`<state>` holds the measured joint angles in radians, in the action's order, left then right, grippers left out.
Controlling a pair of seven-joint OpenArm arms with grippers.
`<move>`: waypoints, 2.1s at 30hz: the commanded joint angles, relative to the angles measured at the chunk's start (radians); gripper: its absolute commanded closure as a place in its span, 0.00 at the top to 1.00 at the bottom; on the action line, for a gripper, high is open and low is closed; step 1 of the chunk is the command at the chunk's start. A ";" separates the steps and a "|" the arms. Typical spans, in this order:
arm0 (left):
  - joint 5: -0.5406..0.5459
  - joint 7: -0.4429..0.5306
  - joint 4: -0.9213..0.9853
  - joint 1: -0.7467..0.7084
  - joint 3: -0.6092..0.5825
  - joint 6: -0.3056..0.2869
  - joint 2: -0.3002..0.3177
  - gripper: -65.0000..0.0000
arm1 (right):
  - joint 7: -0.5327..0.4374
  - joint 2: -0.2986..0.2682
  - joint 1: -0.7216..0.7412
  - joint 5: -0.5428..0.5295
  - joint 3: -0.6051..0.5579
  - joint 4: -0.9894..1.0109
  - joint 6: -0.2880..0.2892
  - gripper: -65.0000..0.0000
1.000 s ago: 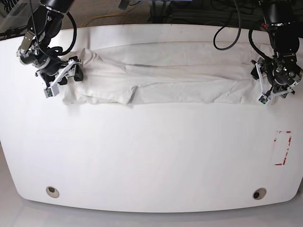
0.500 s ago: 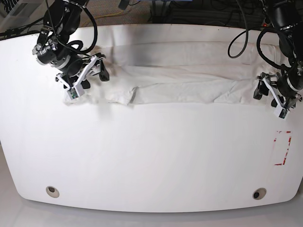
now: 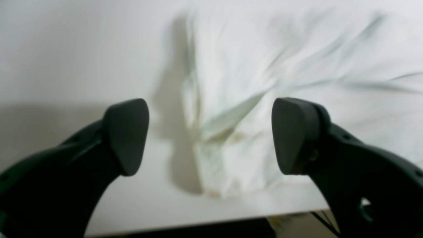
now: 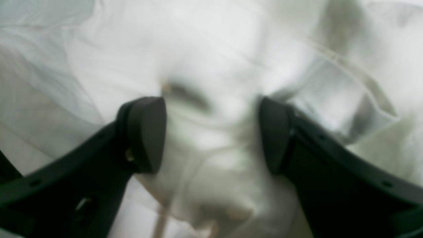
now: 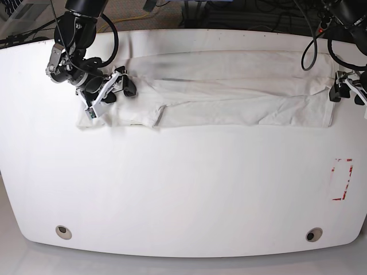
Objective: Fold the T-shirt properly
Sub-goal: 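Pull the folded shirt edges outward with both grippers to straighten, then grasp the shirt end with the left gripper and fold it toward the right gripper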
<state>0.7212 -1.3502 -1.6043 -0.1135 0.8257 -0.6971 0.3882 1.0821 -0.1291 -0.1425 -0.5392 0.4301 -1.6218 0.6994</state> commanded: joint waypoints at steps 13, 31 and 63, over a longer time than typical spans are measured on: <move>0.008 0.093 0.216 0.011 -0.050 -0.001 -0.025 0.84 | -0.006 -0.025 0.007 -0.006 -0.017 -0.018 -0.001 0.66; 0.005 0.093 0.215 0.010 -0.170 -0.001 -0.039 0.07 | -0.006 -0.022 0.016 -0.005 -0.017 -0.013 -0.001 0.66; 0.002 0.090 -0.345 0.091 -0.874 -0.001 -0.228 0.14 | -0.006 -0.022 0.022 0.001 -0.017 -0.013 -0.001 0.66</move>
<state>0.6998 -1.2861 -1.9419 -0.0437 -0.0376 -0.6971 0.1707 1.0843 -0.1421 -0.1310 -0.5247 0.4114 -1.6218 0.6968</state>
